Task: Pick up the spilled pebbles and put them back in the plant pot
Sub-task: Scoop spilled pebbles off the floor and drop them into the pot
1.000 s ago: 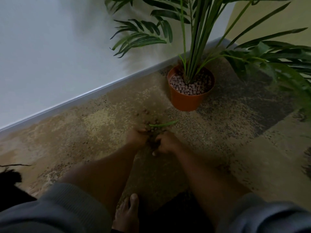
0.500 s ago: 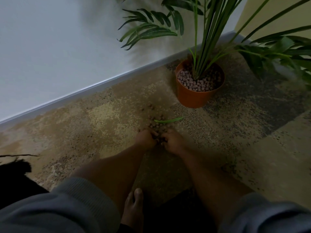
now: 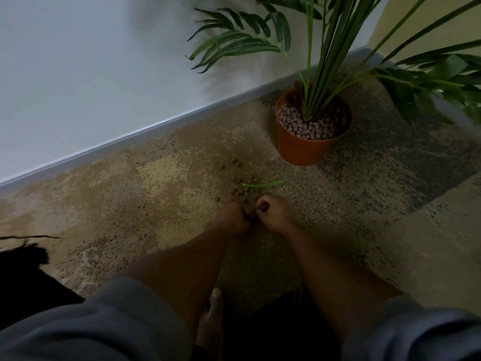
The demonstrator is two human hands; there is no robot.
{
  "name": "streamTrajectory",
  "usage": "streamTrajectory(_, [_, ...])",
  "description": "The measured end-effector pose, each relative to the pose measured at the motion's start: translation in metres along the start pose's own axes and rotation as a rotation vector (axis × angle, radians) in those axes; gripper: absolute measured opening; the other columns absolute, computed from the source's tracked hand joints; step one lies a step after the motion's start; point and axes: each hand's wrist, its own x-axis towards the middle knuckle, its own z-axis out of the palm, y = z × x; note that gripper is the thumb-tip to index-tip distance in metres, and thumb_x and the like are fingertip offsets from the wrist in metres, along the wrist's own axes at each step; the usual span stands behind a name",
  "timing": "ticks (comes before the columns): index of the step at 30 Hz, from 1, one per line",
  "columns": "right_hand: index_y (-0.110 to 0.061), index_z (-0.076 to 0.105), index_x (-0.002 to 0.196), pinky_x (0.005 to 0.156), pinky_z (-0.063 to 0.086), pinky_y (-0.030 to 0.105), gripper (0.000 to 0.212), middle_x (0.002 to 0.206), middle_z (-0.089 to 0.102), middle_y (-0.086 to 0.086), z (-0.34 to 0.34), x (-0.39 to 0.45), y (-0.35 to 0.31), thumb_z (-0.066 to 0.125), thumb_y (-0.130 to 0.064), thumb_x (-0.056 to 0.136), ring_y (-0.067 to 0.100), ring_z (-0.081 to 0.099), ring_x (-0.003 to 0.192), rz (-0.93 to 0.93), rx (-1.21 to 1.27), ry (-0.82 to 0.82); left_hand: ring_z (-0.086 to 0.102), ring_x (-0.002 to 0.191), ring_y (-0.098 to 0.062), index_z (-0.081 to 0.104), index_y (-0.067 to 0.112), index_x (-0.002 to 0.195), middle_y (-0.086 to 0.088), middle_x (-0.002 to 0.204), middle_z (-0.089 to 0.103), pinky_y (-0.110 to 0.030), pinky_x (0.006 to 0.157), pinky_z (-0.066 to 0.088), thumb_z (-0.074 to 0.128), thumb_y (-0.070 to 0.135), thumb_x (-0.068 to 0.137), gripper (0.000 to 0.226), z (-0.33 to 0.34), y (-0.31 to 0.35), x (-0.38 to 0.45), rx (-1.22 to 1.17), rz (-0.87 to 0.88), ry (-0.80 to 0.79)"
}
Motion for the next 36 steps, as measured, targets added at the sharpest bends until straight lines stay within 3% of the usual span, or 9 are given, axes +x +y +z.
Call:
streamTrajectory(3, [-0.014, 0.067, 0.112, 0.086, 0.046, 0.027, 0.025, 0.120, 0.058, 0.008, 0.009, 0.003, -0.006, 0.059, -0.011, 0.089, 0.023, 0.058, 0.107, -0.045, 0.001, -0.041, 0.061, 0.086, -0.014, 0.069, 0.018, 0.092, -0.002, 0.097, 0.066, -0.030, 0.077, 0.053, 0.062, 0.013, 0.085, 0.011, 0.000, -0.003, -0.005, -0.051, 0.025, 0.043])
streamTrajectory(7, [-0.015, 0.066, 0.120, 0.095, 0.044, 0.032, 0.031, 0.124, 0.050, 0.010, 0.017, 0.008, -0.009, 0.054, -0.013, 0.091, 0.024, 0.051, 0.113, -0.095, -0.085, -0.101, 0.058, 0.086, -0.011, 0.069, 0.022, 0.103, 0.001, 0.102, 0.064, -0.023, 0.071, 0.045, 0.059, 0.018, 0.089, 0.017, -0.001, -0.008, -0.010, -0.088, 0.012, 0.121])
streamTrajectory(15, [-0.010, 0.068, 0.114, 0.092, 0.042, 0.030, 0.027, 0.119, 0.051, 0.007, 0.024, 0.007, -0.016, 0.062, -0.024, 0.092, 0.021, 0.052, 0.107, -0.129, -0.059, -0.115, 0.056, 0.078, -0.012, 0.069, 0.018, 0.106, -0.004, 0.100, 0.070, -0.024, 0.068, 0.043, 0.057, 0.022, 0.091, 0.019, 0.000, -0.016, -0.010, -0.176, -0.103, 0.229])
streamTrajectory(22, [-0.012, 0.066, 0.116, 0.097, 0.046, 0.035, 0.043, 0.120, 0.047, 0.001, 0.023, -0.001, -0.021, 0.079, -0.025, 0.077, 0.019, 0.052, 0.107, -0.090, -0.040, -0.151, 0.064, 0.082, -0.014, 0.067, 0.010, 0.113, -0.005, 0.101, 0.068, -0.027, 0.075, 0.053, 0.047, 0.015, 0.096, 0.027, 0.002, -0.027, 0.000, -1.022, -0.435, 0.311])
streamTrajectory(26, [-0.012, 0.072, 0.100, 0.094, 0.047, 0.032, 0.029, 0.108, 0.049, -0.002, 0.024, 0.001, -0.020, 0.081, -0.023, 0.074, 0.016, 0.054, 0.099, -0.085, -0.012, -0.153, 0.060, 0.077, -0.013, 0.064, 0.007, 0.110, -0.005, 0.086, 0.063, -0.024, 0.070, 0.053, 0.042, 0.012, 0.095, 0.026, -0.005, -0.027, -0.001, -1.524, -0.529, 0.297])
streamTrajectory(28, [-0.013, 0.073, 0.087, 0.090, 0.052, 0.035, 0.013, 0.098, 0.060, -0.002, 0.024, 0.000, -0.019, 0.079, -0.017, 0.077, 0.014, 0.061, 0.090, -0.016, 0.156, -0.149, 0.058, 0.074, -0.014, 0.062, 0.010, 0.101, -0.004, 0.080, 0.060, -0.025, 0.068, 0.050, 0.041, 0.017, 0.092, 0.024, -0.008, -0.030, -0.004, -1.635, -0.527, 0.260])
streamTrajectory(30, [-0.012, 0.070, 0.082, 0.087, 0.057, 0.041, 0.005, 0.091, 0.070, 0.007, 0.019, -0.001, -0.021, 0.074, -0.008, 0.082, 0.019, 0.067, 0.082, 0.182, 0.535, -0.168, 0.054, 0.069, -0.014, 0.058, 0.013, 0.088, -0.002, 0.074, 0.056, -0.025, 0.066, 0.047, 0.040, 0.020, 0.089, 0.020, -0.011, -0.030, -0.007, -1.717, -0.505, 0.227])
streamTrajectory(32, [-0.007, 0.064, 0.087, 0.085, 0.058, 0.038, 0.006, 0.090, 0.068, 0.012, 0.012, -0.001, -0.020, 0.065, 0.000, 0.086, 0.021, 0.066, 0.079, 0.381, 0.923, -0.196, 0.050, 0.064, -0.012, 0.055, 0.015, 0.081, 0.000, 0.069, 0.052, -0.023, 0.064, 0.045, 0.040, 0.021, 0.089, 0.018, -0.013, -0.028, -0.008, -1.730, -0.490, 0.226])
streamTrajectory(36, [-0.005, 0.053, 0.080, 0.075, 0.053, 0.029, 0.018, 0.077, 0.054, 0.010, 0.005, 0.003, -0.015, 0.047, 0.009, 0.089, 0.017, 0.054, 0.070, 0.458, 1.313, -0.216, 0.049, 0.059, -0.012, 0.060, 0.016, 0.087, 0.000, 0.068, 0.052, -0.023, 0.059, 0.040, 0.042, 0.018, 0.092, 0.019, -0.011, -0.028, -0.007, -1.563, -0.519, 0.260])
